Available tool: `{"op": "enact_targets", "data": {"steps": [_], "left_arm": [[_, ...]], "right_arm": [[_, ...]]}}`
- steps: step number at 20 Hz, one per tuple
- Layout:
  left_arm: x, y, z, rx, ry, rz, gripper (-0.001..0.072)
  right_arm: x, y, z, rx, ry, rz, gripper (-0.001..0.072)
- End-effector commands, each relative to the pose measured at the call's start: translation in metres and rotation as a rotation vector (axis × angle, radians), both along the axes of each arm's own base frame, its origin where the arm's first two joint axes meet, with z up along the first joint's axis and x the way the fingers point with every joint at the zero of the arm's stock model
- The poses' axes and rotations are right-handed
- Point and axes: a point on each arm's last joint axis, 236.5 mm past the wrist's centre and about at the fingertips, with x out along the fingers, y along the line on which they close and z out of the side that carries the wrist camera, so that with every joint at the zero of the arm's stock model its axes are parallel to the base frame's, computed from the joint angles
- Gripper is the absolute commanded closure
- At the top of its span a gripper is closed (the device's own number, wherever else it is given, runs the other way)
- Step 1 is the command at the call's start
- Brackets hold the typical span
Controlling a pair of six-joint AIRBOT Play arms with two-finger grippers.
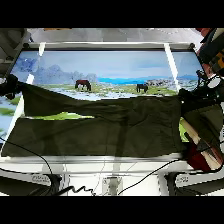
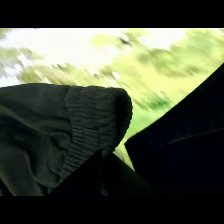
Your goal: Fold the clothes and pants, and hang the long-sleeved shirts on hangers.
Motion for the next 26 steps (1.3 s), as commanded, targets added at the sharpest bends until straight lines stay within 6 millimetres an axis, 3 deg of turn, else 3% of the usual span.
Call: {"op": "enact_targets", "data": {"steps": [1, 5, 18, 19, 20, 21, 22, 26], "left_arm": [[0.018, 0.033, 0.007, 0.041, -0.082, 0.143, 0.0683], [0.02, 0.05, 0.012, 0.09, -0.108, 0.197, 0.0683], [0.024, 0.047, -0.008, 0.073, -0.079, 0.19, 0.0682], [0.024, 0.046, -0.008, 0.073, -0.079, 0.189, 0.0655], [0.024, 0.046, -0.008, 0.081, -0.079, 0.183, 0.0433], [0.024, 0.046, -0.008, 0.101, -0.082, 0.17, 0.0063], [0.023, 0.044, -0.006, 0.112, -0.083, 0.155, 0.0006], [0.021, 0.036, 0.004, 0.11, -0.09, 0.123, 0.0007]], "right_arm": [[0.016, -0.01, 0.006, -0.038, -0.07, -0.023, 0.0683], [0.039, -0.025, 0.017, -0.083, -0.177, -0.074, 0.0683], [0.07, -0.041, 0.015, -0.087, -0.297, -0.167, 0.0682], [0.073, -0.042, 0.018, -0.086, -0.311, -0.174, 0.0651], [0.075, -0.042, 0.02, -0.085, -0.323, -0.18, 0.0442], [0.076, -0.042, 0.02, -0.084, -0.328, -0.183, 0.0138], [0.076, -0.042, 0.021, -0.083, -0.327, -0.182, 0.0025], [0.071, -0.039, 0.02, -0.074, -0.309, -0.174, 0.002]]}}
